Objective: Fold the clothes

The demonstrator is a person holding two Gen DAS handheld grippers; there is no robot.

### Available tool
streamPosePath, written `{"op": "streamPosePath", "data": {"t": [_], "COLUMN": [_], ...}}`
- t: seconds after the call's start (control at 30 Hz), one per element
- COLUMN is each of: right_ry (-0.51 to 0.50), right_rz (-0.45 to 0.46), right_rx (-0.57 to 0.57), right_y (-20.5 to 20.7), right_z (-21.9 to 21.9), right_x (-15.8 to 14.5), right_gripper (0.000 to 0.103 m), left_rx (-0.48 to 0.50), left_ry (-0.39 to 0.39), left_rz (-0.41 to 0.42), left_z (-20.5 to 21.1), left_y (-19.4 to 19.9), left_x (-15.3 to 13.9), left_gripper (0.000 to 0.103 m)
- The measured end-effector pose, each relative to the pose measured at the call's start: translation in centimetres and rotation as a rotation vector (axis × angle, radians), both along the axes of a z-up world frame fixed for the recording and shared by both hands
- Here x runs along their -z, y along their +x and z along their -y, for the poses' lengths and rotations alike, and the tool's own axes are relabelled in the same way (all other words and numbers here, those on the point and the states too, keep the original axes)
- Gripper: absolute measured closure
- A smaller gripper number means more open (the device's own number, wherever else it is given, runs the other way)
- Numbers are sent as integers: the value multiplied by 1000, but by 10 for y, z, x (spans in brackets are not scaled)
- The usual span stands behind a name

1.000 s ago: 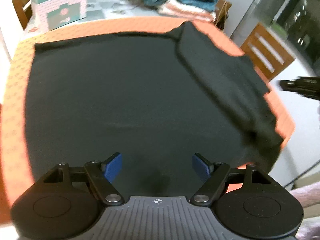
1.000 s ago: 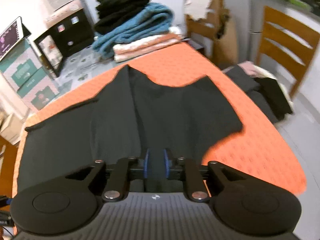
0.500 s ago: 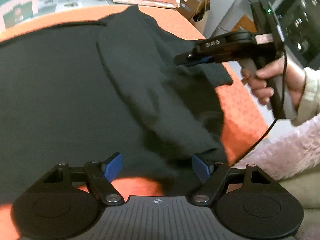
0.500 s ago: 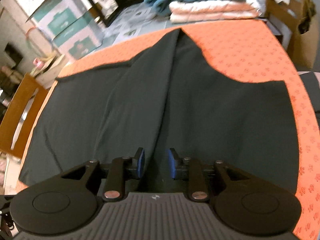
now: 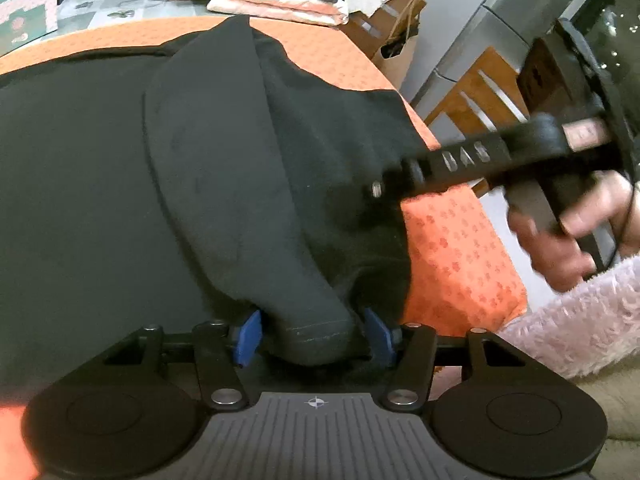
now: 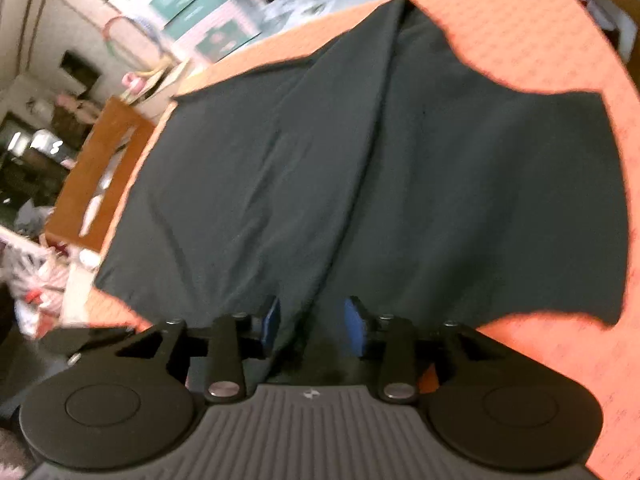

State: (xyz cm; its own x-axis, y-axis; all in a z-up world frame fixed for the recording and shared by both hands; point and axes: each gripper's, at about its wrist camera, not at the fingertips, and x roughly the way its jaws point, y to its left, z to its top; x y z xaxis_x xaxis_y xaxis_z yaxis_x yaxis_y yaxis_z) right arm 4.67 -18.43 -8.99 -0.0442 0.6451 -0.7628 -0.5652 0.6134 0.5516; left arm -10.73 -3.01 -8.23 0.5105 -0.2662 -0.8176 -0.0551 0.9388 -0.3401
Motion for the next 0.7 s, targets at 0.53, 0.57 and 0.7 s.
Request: {"op": "streamPosePath", "data": {"t": [0.53,0.57,0.7], "right_ry": [11,15,79], "right_rz": [-292,-312,-323], "right_rx": [-36,-19,95], "right_y": [-44,-46,-53], "right_z": [-11,-11,2], "right_x": [25,27,12], "right_gripper": [64,78,97], "left_rx": [-44,-30,53], "left_ry": [85,81,87], "left_rz": [-46,-46,-32], "left_z": [-38,-38,-30], "left_y": [-35,-34,-27], "left_x": [-14,-13,-8], "left_gripper": [39,39,36]}}
